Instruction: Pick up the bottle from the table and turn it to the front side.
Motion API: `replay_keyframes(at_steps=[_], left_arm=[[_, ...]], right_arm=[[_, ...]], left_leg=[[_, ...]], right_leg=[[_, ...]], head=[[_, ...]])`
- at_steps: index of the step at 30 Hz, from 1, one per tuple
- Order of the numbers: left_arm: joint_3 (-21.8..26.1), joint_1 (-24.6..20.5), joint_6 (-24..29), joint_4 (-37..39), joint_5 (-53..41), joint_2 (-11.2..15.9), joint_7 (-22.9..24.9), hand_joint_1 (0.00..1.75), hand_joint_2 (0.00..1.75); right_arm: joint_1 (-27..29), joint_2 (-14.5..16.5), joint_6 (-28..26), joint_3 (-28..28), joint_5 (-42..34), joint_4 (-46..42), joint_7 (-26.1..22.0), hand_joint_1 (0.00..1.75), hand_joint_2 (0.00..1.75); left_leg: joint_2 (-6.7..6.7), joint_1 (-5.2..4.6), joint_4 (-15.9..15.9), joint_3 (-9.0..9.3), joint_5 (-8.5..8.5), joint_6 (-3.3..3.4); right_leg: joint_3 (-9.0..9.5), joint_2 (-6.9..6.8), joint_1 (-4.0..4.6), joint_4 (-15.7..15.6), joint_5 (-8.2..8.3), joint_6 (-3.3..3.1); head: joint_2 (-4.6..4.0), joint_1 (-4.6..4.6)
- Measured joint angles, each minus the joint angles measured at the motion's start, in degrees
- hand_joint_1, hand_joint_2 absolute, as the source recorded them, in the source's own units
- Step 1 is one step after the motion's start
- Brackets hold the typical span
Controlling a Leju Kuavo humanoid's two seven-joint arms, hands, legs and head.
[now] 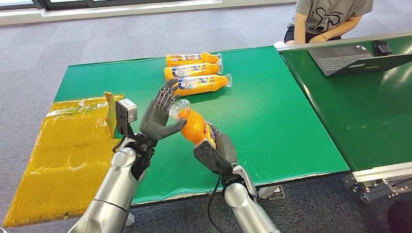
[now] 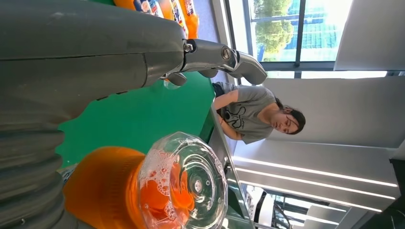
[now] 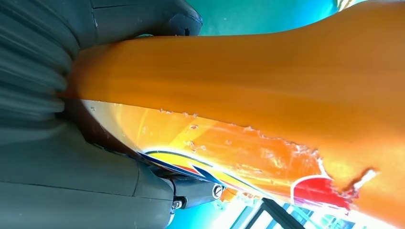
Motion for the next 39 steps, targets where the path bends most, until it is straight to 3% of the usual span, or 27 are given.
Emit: replay_keyframes(at_steps=[20,26,33,39], left_arm=[[-0.62,-2.38,-1.67,6.45,-1.4,-0.46,-0.31,0.0,1.75],[-3.72,-3.52,-7.78,7.38,-5.6,-0.36,3.4,0.0,1.75],[-6.36,-4.63,-15.06,7.74,-3.88,0.45,4.63,0.0,1.75],[-7.46,-4.7,-16.18,7.72,-3.21,1.01,4.62,0.0,1.75]], right_arm=[[-0.07,-0.97,-0.83,-0.2,-2.21,2.69,-1.31,1.75,1.75],[-0.05,-1.17,-1.33,-0.3,-2.23,3.1,-1.27,1.75,1.75],[-0.07,-1.67,-1.73,-0.79,-2.37,3.32,-1.82,1.75,1.75],[-0.06,-1.91,-1.73,-1.03,-2.41,3.43,-1.9,1.75,1.75]], left_leg=[[0.0,0.0,0.0,0.0,0.0,0.0],[-0.03,-0.01,0.01,-0.02,0.01,0.01],[0.0,-0.01,0.0,-0.02,0.01,0.01],[0.0,0.0,0.0,-0.02,0.01,0.01]], right_leg=[[0.0,0.0,0.0,0.0,0.0,0.0],[0.02,-0.02,-0.02,0.0,0.01,0.0],[0.01,-0.01,-0.02,0.0,0.01,0.0],[0.0,0.0,-0.01,0.01,0.01,0.0]], head=[[0.0,0.0],[0.0,0.01],[-0.01,0.0],[-0.01,0.0]])
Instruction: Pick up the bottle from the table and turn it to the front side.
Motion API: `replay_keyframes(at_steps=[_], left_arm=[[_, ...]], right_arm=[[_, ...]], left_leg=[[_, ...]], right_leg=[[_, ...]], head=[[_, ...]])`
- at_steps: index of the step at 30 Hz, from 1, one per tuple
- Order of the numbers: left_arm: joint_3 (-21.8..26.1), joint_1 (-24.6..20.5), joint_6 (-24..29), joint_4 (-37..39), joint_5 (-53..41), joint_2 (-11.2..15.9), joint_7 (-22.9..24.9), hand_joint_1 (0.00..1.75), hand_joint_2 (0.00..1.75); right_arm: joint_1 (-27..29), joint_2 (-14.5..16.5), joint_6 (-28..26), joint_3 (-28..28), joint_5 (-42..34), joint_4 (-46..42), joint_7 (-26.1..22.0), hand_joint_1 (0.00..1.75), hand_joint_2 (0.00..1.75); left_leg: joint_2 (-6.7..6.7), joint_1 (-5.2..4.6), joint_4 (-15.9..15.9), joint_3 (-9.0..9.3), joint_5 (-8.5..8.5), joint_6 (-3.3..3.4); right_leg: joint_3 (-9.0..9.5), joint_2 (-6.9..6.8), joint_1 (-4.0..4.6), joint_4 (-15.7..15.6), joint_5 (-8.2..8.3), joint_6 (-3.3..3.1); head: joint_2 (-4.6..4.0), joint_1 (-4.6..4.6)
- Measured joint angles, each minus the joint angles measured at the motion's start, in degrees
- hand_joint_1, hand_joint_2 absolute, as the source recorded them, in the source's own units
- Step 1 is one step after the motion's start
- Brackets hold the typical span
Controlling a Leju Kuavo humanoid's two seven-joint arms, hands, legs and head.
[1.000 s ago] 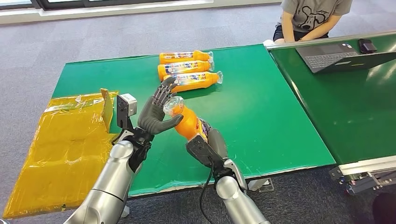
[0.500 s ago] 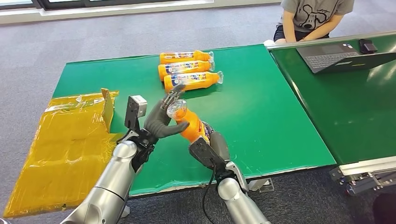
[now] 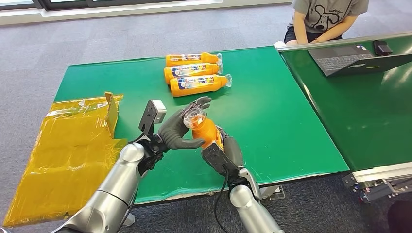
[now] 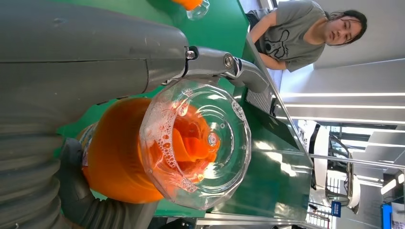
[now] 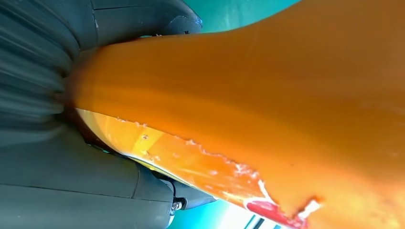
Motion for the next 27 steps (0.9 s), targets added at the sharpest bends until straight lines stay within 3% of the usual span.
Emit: replay_keyframes(at_steps=[16,27], left_arm=[[-3.08,0.36,-5.41,-3.74,5.39,1.62,2.76,0.0,1.75],[-4.08,0.56,-5.86,-4.7,5.56,2.13,3.1,0.0,1.75]], right_arm=[[-0.31,-0.46,-0.64,-0.08,0.39,-0.09,0.97,1.75,1.75],[-0.29,-0.52,-0.69,-0.08,0.37,-0.09,0.98,1.75,1.75]], left_leg=[[0.0,0.0,0.0,0.0,0.0,0.0],[0.0,-0.01,0.0,0.0,0.0,0.0]], right_leg=[[0.0,0.0,0.0,0.0,0.0,0.0],[0.0,0.0,-0.01,0.0,0.0,0.0]], head=[[0.0,0.0],[0.01,0.0]])
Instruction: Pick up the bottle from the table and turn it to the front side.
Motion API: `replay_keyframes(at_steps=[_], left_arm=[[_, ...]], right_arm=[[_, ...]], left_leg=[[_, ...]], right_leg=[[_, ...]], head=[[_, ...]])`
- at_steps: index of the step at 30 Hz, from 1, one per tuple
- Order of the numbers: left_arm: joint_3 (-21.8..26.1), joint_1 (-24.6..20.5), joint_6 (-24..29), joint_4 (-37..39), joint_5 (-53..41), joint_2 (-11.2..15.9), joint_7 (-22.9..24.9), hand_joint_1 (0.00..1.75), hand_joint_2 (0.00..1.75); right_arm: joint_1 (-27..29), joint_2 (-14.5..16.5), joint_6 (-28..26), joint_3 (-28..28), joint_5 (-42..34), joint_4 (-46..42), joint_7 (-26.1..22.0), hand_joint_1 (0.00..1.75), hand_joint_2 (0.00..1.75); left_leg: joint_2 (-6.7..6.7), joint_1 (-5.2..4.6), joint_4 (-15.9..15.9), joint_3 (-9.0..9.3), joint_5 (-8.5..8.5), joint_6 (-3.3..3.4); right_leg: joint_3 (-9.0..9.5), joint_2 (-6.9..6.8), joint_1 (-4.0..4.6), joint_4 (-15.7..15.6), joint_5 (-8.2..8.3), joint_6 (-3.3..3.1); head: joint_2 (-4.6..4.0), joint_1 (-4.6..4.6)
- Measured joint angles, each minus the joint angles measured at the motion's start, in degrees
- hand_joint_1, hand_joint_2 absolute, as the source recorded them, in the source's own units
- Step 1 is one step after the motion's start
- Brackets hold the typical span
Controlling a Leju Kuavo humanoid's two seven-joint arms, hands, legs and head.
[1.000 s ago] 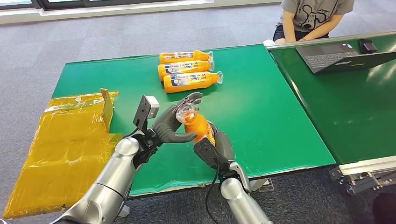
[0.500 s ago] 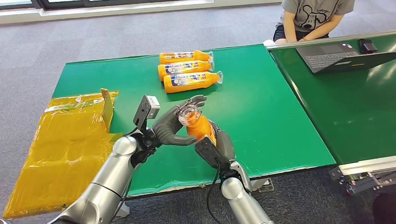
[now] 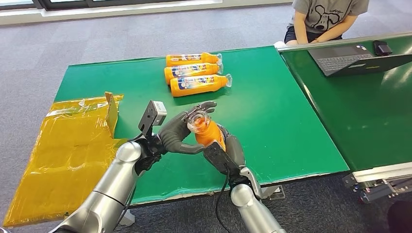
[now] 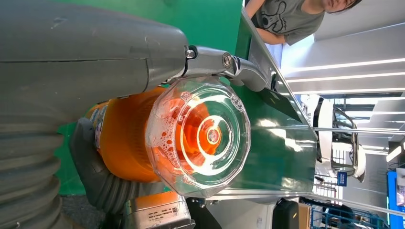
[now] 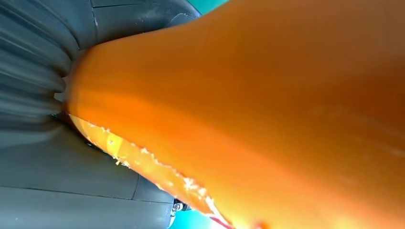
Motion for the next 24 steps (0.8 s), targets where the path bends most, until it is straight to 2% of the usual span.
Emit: replay_keyframes(at_steps=[2,6,16,24], left_arm=[[-0.24,0.03,-0.02,-0.22,-0.19,0.12,0.3,0.02,1.75],[-1.28,0.17,2.18,-0.29,-1.37,0.27,0.81,1.75,1.75],[-2.32,0.04,6.15,1.09,-1.93,0.4,-0.68,1.75,1.75],[-2.33,0.18,6.84,1.1,-1.75,0.74,-0.72,1.75,1.75]], right_arm=[[0.02,-0.03,-0.03,0.0,-0.01,0.0,0.04,1.75,1.75],[0.13,-0.25,-0.31,0.0,-0.08,0.0,0.33,1.75,1.75],[0.76,-0.49,0.24,0.01,0.34,-0.28,1.05,1.75,1.75],[0.76,-0.49,0.51,0.07,0.71,-0.28,1.22,1.75,1.75]], left_leg=[[0.0,0.0,0.0,0.0,0.0,0.0],[0.0,0.0,0.0,0.0,0.0,0.0],[0.0,0.0,0.0,0.0,0.0,0.0],[0.0,0.0,0.0,-0.01,0.0,0.0]], right_leg=[[0.0,0.0,0.0,0.0,0.0,0.0],[0.0,0.0,0.0,0.0,0.0,0.0],[0.0,0.0,0.0,0.0,0.0,0.0],[0.0,0.0,0.0,0.0,0.0,0.0]], head=[[0.0,0.0],[0.0,0.0],[0.0,0.0],[0.0,0.0]])
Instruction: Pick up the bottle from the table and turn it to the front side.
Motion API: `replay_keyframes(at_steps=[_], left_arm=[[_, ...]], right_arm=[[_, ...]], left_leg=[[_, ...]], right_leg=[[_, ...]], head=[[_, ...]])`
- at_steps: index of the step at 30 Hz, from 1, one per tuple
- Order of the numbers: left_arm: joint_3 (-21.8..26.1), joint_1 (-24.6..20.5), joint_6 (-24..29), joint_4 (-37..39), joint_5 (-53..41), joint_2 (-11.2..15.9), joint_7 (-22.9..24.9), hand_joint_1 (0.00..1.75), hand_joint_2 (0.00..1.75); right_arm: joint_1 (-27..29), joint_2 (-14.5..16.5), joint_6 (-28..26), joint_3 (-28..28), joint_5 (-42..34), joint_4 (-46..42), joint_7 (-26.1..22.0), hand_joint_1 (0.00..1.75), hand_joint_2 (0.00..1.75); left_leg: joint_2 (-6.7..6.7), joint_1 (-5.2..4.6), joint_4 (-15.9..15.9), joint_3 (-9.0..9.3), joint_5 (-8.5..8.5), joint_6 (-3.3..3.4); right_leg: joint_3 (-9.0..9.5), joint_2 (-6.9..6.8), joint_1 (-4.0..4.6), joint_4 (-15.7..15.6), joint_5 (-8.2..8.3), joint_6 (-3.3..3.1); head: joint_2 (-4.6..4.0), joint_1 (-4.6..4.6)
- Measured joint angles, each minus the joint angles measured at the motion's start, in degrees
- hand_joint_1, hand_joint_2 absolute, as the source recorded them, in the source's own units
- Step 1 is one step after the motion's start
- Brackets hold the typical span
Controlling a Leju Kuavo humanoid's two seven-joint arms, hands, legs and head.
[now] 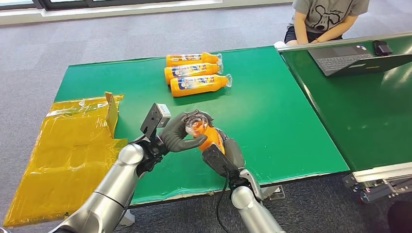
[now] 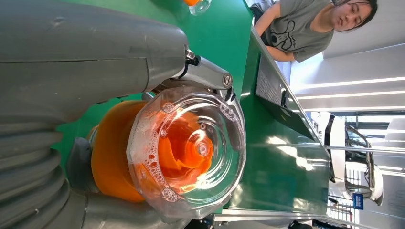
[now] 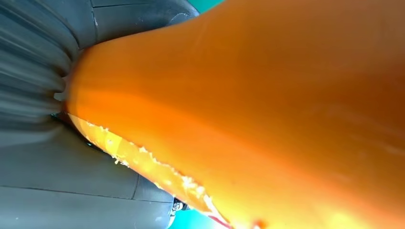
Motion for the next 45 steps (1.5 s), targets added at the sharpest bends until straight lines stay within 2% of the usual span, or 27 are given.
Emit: replay_keyframes(at_steps=[18,22,26,32,45], left_arm=[[-0.01,0.47,0.64,-0.3,-0.03,0.15,0.08,1.75,1.75],[-0.04,0.72,3.31,-0.72,-1.0,0.14,0.24,1.75,1.75],[-0.11,1.16,8.41,-1.53,-2.66,-0.06,0.83,1.75,1.75],[-0.05,2.08,11.47,-3.05,-2.84,-0.13,1.77,1.75,1.75],[0.01,2.66,12.44,-4.28,-3.28,-0.13,1.97,1.75,1.75]], right_arm=[[0.0,0.0,0.14,0.02,0.03,0.02,0.01,1.71,1.75],[-0.04,0.0,0.11,0.02,-0.01,0.02,0.13,0.0,1.75],[-0.08,0.0,0.08,0.02,0.05,0.02,0.79,0.0,1.75],[-0.18,0.0,-0.22,0.02,0.38,0.02,1.03,0.0,1.75],[-0.34,0.0,-0.31,0.02,0.4,0.02,1.03,0.0,1.75]], left_leg=[[0.0,0.0,0.0,0.0,0.0,0.0],[0.0,0.0,0.0,0.0,0.0,0.0],[0.0,0.0,0.0,-0.01,0.0,0.0],[0.0,0.0,0.0,0.0,0.0,0.0],[0.0,0.0,0.0,-0.01,0.0,0.0]], right_leg=[[0.0,0.0,0.0,0.0,0.0,0.0],[0.0,0.0,0.0,0.0,0.0,0.0],[0.0,0.0,0.0,0.0,0.0,0.0],[0.0,0.0,0.0,0.0,0.0,0.0],[0.0,0.0,0.0,0.0,0.0,0.0]], head=[[-0.02,0.0],[-0.01,-0.01],[-0.01,-0.01],[-0.01,-0.01],[-0.02,0.0]])
